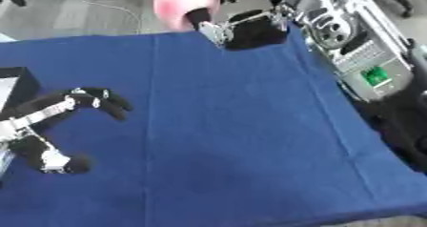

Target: Pick up the objects with one hand, pass them to the other hand, and then place them into the box on the other side of the table.

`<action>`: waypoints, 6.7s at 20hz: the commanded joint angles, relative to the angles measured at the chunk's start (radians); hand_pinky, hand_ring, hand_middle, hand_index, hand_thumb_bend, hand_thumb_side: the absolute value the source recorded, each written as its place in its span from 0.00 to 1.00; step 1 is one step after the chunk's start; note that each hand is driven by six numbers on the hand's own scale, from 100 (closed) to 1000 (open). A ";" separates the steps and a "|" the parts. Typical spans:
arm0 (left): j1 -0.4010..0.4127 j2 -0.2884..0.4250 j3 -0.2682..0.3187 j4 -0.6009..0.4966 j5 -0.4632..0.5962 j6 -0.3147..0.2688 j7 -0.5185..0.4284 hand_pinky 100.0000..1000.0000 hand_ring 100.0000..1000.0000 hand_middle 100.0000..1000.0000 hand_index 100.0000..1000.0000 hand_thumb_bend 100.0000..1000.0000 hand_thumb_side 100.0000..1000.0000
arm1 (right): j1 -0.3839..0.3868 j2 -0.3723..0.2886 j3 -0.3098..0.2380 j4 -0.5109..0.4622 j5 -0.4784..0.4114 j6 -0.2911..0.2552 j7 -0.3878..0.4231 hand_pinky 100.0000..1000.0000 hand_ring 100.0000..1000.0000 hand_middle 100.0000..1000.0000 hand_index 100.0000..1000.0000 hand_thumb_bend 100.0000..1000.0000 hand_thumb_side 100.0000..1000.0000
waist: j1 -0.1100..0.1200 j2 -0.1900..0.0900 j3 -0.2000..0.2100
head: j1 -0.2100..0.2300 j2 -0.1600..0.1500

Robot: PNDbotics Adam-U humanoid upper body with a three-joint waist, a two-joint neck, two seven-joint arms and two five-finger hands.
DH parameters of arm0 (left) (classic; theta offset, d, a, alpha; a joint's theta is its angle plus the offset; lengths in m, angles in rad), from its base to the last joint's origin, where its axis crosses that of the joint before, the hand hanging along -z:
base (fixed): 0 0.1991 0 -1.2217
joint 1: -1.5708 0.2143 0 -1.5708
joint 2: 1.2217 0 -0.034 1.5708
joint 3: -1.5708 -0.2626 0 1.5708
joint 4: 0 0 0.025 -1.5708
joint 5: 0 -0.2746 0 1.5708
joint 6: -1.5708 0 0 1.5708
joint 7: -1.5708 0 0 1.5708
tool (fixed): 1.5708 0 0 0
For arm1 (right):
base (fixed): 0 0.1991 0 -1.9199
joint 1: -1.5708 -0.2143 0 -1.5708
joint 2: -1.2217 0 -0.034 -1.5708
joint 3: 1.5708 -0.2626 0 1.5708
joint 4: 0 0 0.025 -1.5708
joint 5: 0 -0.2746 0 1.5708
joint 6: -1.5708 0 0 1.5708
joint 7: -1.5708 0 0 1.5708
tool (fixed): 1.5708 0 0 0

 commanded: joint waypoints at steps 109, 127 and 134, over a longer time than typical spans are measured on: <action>-0.258 0.033 -0.109 -0.028 0.196 0.184 0.309 0.74 0.70 0.78 0.76 0.56 0.58 | -0.011 0.152 0.157 -0.018 -0.006 0.035 0.047 0.59 0.20 0.07 0.28 0.00 0.00 | -0.018 -0.006 -0.016 | 0.017 -0.002; -0.258 0.030 -0.114 -0.015 0.189 0.142 0.165 0.55 0.48 0.56 0.60 0.36 0.47 | -0.012 0.153 0.158 -0.018 -0.008 0.042 0.042 0.58 0.20 0.07 0.28 0.00 0.00 | -0.016 -0.005 -0.017 | 0.018 -0.002; -0.259 0.026 -0.113 -0.017 0.196 0.167 0.241 0.50 0.44 0.52 0.55 0.24 0.45 | -0.009 0.153 0.159 -0.018 -0.005 0.039 0.045 0.58 0.20 0.07 0.28 0.00 0.00 | -0.017 -0.004 -0.017 | 0.018 -0.002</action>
